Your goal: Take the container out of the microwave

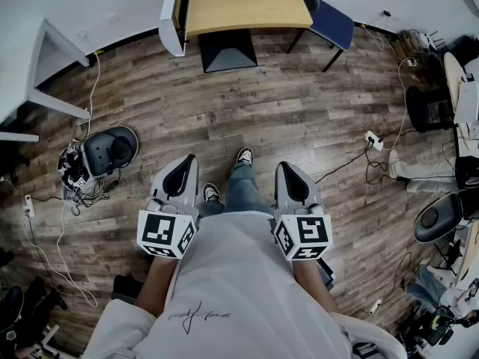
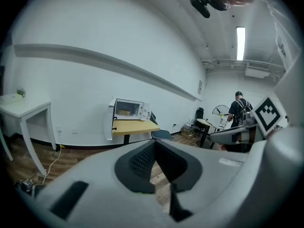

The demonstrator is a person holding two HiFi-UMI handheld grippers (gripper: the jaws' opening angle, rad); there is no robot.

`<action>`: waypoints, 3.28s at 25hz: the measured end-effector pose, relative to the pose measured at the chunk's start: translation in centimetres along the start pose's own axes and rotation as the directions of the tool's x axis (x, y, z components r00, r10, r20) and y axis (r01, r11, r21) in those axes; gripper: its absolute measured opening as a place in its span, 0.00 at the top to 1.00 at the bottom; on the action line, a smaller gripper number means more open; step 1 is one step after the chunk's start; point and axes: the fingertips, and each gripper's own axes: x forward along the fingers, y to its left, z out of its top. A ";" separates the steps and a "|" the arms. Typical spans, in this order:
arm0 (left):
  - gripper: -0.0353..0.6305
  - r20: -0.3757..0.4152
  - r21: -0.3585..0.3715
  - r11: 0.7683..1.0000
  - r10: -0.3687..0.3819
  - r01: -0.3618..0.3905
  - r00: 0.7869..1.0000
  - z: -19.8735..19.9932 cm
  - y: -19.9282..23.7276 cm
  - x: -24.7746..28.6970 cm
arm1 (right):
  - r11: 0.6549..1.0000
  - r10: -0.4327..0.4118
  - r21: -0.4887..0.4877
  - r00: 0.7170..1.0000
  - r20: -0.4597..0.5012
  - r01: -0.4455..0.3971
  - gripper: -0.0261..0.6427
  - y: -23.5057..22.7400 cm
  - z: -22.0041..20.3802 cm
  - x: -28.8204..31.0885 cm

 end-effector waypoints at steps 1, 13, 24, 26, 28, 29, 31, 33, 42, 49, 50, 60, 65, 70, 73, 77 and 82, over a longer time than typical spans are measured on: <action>0.96 -0.003 -0.003 1.000 0.004 -0.004 1.000 0.1 0.2 0.7 | 1.000 0.003 0.000 1.000 0.002 -0.003 0.94 -0.4 0.2 0.5; 0.96 -0.055 -0.060 0.997 -0.051 0.048 0.997 1.1 -1.6 9.9 | 0.989 0.037 0.142 0.999 -0.032 -0.032 0.94 -7.6 2.7 7.0; 0.96 -0.023 -0.062 0.998 -0.018 0.017 1.000 5.0 -2.2 18.1 | 0.980 0.110 0.169 0.994 -0.026 -0.104 0.94 -14.0 6.1 12.1; 0.96 -0.021 -0.064 0.998 -0.012 0.010 1.000 5.7 -2.3 19.1 | 0.979 0.112 0.173 0.993 -0.026 -0.106 0.94 -15.0 6.6 12.7; 0.96 -0.023 -0.065 0.998 -0.009 0.008 1.000 6.1 -2.7 20.2 | 0.978 0.115 0.176 0.993 -0.025 -0.109 0.94 -16.0 7.1 13.2; 0.96 -0.024 -0.064 0.998 -0.010 0.008 1.000 6.2 -2.9 20.8 | 0.978 0.114 0.177 0.993 -0.025 -0.108 0.94 -16.6 7.2 13.4; 0.96 -0.028 -0.056 0.998 -0.014 0.012 1.000 6.4 -3.3 21.9 | 0.978 0.111 0.183 0.993 -0.027 -0.104 0.94 -17.7 7.3 13.9; 0.96 -0.030 -0.047 0.999 -0.016 0.014 0.999 6.6 -3.6 22.7 | 0.977 0.110 0.190 0.993 -0.033 -0.102 0.94 -18.6 7.2 14.4; 0.96 -0.045 -0.076 0.997 -0.011 0.008 0.999 7.3 -3.3 25.8 | 0.977 0.123 0.187 0.989 -0.079 -0.107 0.94 -20.9 7.5 16.8; 0.96 -0.032 -0.092 0.996 -0.017 0.014 0.999 7.9 -2.2 28.7 | 0.981 0.139 0.152 0.986 -0.095 -0.123 0.94 -21.6 8.9 19.8; 0.96 -0.026 -0.094 0.996 -0.012 0.010 1.000 8.3 -1.7 29.2 | 0.981 0.139 0.145 0.986 -0.093 -0.125 0.94 -21.6 9.3 20.4; 0.96 0.013 -0.091 0.996 0.018 -0.017 1.000 13.9 3.5 35.2 | 0.985 0.149 0.101 0.986 -0.069 -0.142 0.94 -22.6 16.0 27.5; 0.96 0.035 -0.158 0.986 0.052 -0.046 0.998 17.2 6.9 37.3 | 0.980 0.178 0.098 0.984 -0.022 -0.176 0.94 -22.1 19.4 31.4; 0.96 0.059 -0.187 0.981 0.060 -0.047 0.996 20.5 10.0 39.4 | 0.983 0.174 0.059 0.984 -0.043 -0.172 0.94 -21.3 21.5 35.3; 0.96 0.049 -0.163 0.985 0.064 -0.055 0.997 21.4 11.8 40.8 | 0.984 0.178 0.037 0.983 -0.037 -0.177 0.94 -20.7 23.1 37.5; 0.96 0.031 -0.132 0.989 0.072 -0.067 0.997 22.5 14.3 42.6 | 0.984 0.179 0.010 0.984 -0.025 -0.178 0.94 -20.1 25.3 40.4; 0.96 0.040 -0.109 0.992 0.062 -0.058 0.997 24.2 16.8 44.2 | 0.982 0.189 -0.019 0.982 -0.004 -0.189 0.94 -19.0 27.7 43.6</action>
